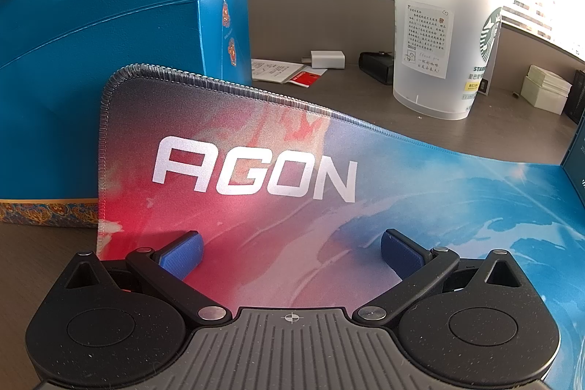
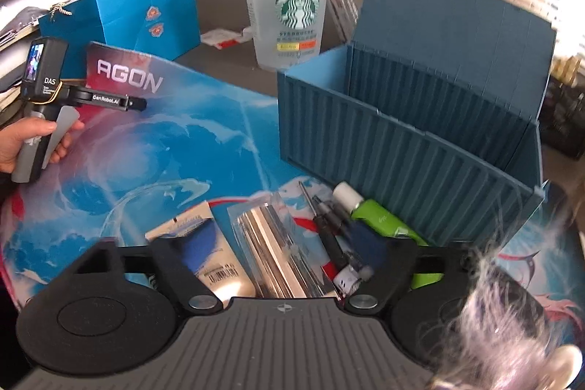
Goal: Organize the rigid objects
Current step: 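Grasp the clear rectangular case with the right gripper and lift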
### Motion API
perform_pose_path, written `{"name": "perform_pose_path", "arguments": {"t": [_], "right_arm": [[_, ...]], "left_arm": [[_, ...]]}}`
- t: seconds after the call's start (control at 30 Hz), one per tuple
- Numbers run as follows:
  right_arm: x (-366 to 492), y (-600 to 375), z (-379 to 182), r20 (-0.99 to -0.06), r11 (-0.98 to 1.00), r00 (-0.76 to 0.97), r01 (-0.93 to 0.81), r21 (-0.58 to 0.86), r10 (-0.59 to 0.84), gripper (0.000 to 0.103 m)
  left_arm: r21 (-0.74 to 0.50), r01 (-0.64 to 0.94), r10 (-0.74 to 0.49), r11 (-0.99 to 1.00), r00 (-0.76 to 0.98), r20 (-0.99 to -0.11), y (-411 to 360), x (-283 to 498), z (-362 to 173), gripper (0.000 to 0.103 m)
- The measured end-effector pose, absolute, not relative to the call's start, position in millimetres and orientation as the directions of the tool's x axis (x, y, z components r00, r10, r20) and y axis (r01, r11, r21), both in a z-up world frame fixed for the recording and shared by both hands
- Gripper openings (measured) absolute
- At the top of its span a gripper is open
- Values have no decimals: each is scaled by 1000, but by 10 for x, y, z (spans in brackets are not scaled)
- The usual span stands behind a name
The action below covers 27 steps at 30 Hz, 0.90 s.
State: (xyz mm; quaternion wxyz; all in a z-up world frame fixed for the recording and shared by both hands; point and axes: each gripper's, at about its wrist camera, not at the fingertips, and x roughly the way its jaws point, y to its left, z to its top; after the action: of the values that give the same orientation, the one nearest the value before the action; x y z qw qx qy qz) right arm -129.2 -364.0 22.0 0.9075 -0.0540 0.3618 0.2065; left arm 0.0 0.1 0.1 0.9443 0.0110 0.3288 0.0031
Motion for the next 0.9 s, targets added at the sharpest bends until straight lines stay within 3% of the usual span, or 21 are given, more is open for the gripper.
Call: {"name": "perform_pose_path", "arguments": {"t": [0.5, 0.67, 0.8, 0.9], "right_arm": [[-1172, -3615, 29, -778, 801, 520, -598, -38, 352, 41], [-1090, -3587, 15, -793, 823, 509, -568, -16, 336, 35], [-1114, -3499, 48, -804, 831, 530, -550, -83, 271, 35], [-1077, -3532, 94, -815, 841, 509, -539, -50, 278, 35]], "left_arm": [[22, 2, 13, 1000, 784, -621, 1, 0, 1, 103], [22, 2, 13, 1000, 784, -621, 1, 0, 1, 103], [22, 2, 13, 1000, 784, -621, 1, 0, 1, 103], [22, 2, 13, 1000, 784, -621, 1, 0, 1, 103]]}}
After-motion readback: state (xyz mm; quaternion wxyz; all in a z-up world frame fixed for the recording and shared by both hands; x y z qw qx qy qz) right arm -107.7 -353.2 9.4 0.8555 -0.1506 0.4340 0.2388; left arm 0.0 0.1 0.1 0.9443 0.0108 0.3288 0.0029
